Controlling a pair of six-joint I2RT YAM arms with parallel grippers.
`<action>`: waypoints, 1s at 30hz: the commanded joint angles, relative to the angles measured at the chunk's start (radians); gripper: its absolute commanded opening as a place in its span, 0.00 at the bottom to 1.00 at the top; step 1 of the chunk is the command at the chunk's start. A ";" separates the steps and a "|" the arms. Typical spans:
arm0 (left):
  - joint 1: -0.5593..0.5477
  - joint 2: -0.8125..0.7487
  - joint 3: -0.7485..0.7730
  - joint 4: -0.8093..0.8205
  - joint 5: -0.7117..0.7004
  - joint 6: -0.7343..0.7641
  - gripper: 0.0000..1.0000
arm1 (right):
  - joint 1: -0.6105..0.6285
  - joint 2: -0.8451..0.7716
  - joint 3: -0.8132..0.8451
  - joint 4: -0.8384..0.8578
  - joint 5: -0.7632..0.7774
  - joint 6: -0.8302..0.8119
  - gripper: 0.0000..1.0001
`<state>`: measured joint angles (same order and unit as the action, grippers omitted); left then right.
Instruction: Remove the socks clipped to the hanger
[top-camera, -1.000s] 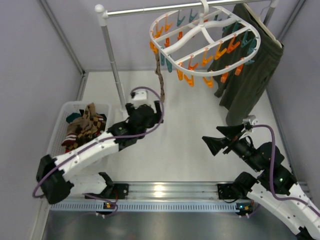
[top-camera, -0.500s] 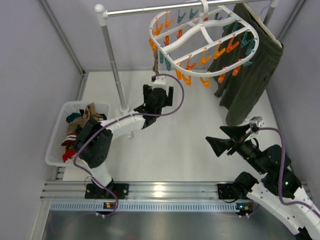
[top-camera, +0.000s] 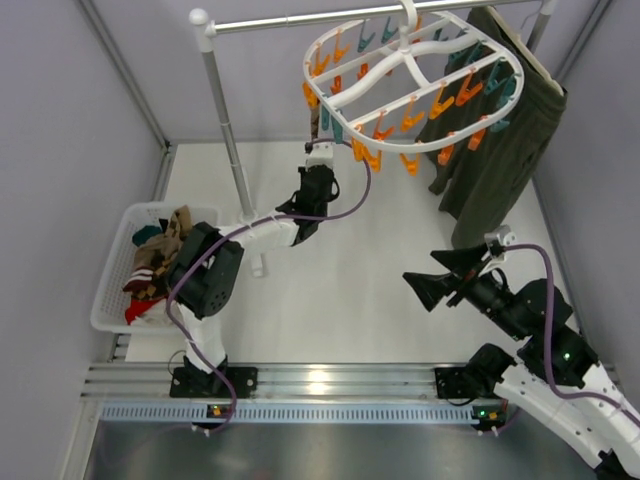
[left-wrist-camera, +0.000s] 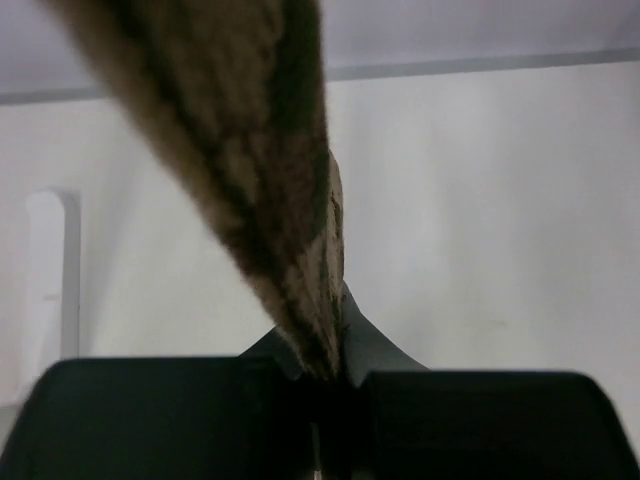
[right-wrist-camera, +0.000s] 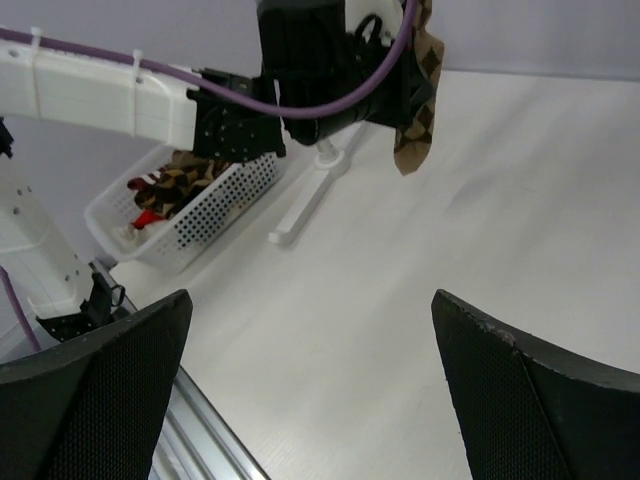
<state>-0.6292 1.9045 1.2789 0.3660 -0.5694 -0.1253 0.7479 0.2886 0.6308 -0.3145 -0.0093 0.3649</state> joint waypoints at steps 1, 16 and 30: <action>-0.064 -0.108 -0.079 0.060 -0.164 -0.060 0.00 | -0.013 -0.028 0.081 0.058 -0.032 0.019 1.00; -0.565 -0.248 -0.213 0.057 -0.826 0.012 0.00 | -0.013 0.063 0.411 -0.172 0.095 -0.040 0.99; -0.734 -0.071 -0.013 0.059 -1.038 0.193 0.00 | -0.013 0.475 0.849 -0.296 -0.038 -0.138 1.00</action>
<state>-1.3590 1.8397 1.2308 0.3904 -1.4605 0.0368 0.7475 0.6903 1.4246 -0.5640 0.0097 0.2539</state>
